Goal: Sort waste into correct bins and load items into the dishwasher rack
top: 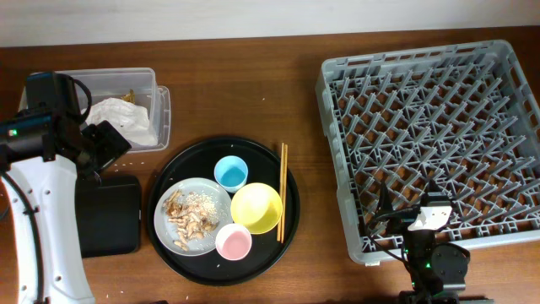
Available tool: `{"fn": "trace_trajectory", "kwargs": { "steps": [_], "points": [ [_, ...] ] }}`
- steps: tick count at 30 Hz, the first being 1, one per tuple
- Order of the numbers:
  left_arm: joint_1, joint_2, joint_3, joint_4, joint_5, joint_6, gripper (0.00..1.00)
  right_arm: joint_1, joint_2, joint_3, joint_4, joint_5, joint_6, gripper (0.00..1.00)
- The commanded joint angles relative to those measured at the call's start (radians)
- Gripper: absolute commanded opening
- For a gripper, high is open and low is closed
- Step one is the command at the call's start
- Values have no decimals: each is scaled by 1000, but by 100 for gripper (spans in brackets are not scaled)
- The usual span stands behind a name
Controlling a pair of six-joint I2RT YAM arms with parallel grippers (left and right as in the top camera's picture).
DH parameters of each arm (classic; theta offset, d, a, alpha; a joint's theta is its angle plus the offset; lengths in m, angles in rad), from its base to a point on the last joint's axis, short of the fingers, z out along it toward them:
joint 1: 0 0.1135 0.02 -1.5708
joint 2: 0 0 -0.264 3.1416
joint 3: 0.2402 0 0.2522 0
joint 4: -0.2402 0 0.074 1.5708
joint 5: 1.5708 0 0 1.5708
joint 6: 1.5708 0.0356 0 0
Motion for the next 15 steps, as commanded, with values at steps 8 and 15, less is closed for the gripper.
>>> {"fn": "trace_trajectory", "kwargs": {
  "steps": [8, 15],
  "points": [
    [2, -8, -6, 2, -14, -13, 99, -6, -6, -7, -3, 9, 5, 99],
    [1, -8, -5, 2, -14, -13, 99, -6, -6, -7, 14, -170, 138, 99]
  ]
}}
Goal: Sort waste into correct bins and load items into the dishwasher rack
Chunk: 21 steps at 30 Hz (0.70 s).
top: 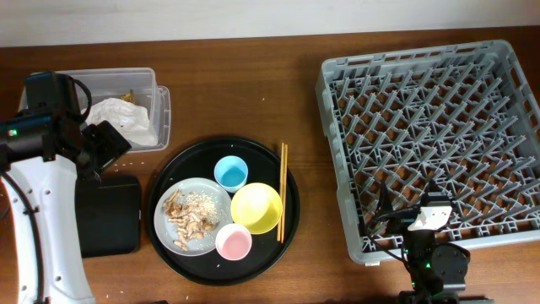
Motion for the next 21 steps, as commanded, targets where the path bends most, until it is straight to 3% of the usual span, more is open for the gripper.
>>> {"fn": "trace_trajectory", "kwargs": {
  "steps": [1, 6, 10, 16, 21],
  "points": [
    [1, -8, -6, 2, -15, -13, 99, -6, -6, -7, 28, -280, 235, 99],
    [2, -8, -6, 2, -15, -13, 99, -6, -6, -7, 36, -788, 886, 99],
    [1, -8, -5, 2, -15, -13, 99, -6, -6, -7, 81, -866, 1308, 99],
    [1, -8, -6, 2, -15, -13, 99, -6, -6, 1, 559, -824, 1420, 98],
    [2, -8, -5, 2, -15, -13, 99, -6, 14, 110, 511, -719, 1400, 98]
  ]
}}
